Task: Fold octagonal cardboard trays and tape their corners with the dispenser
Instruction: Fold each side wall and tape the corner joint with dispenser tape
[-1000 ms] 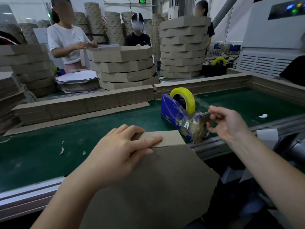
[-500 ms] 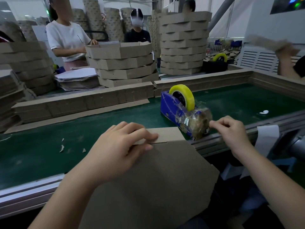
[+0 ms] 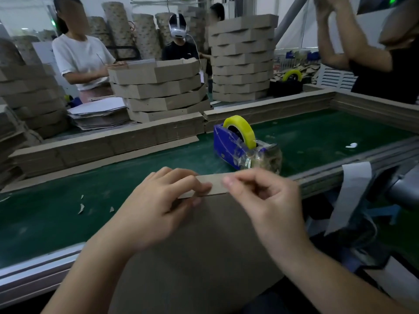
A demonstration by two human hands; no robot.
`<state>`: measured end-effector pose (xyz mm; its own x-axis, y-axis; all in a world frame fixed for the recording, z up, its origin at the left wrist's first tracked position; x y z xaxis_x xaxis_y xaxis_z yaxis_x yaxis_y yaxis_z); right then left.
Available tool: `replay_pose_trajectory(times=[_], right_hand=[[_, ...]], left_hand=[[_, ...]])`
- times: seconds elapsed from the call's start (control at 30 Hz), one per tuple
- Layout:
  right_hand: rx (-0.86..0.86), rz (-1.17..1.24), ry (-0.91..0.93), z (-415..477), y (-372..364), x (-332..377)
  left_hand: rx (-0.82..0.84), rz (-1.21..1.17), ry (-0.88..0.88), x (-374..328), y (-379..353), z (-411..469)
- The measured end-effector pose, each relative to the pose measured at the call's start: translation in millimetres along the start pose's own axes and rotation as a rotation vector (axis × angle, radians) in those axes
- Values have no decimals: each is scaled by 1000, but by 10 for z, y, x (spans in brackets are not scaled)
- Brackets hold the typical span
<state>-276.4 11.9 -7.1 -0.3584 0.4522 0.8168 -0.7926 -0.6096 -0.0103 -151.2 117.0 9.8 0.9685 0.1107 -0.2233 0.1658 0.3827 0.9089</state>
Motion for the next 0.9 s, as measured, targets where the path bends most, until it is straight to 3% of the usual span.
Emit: replay_pose_trajectory(times=[0.17,0.4,0.47,0.63,0.77,0.9], right_hand=[[-135,271,-364,-275,-242,-381],[-223,315,-561,-379,-300,-492],[-209,316,-598,-403,-314,-522],[-120,295,-619,-439,-299,-539],[-60,317,-623,-479,-300,-523],[-31,315,-643,-496,-338,-501]], left_hand=[[-40,15,-7,-28,25,-13],[-57,-11,25,3,7,-48],[-64,-76,67,34,16,-61],[-6,-33,-19,-48,18,-71],[23,-153,65,7,50,-82],[-116,41,134,-118,71,2]])
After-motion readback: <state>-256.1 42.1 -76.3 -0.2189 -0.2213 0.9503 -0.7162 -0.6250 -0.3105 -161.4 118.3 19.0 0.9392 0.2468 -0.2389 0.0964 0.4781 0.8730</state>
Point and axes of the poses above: each hand's wrist, its own z-axis towards the middle knuckle, its own y-axis out of the back of the hand, x = y × z, the point moved 7 cm from there along z, towards the middle knuckle, and after that the axes turned 1 degree about z, right-handed, at the moved point
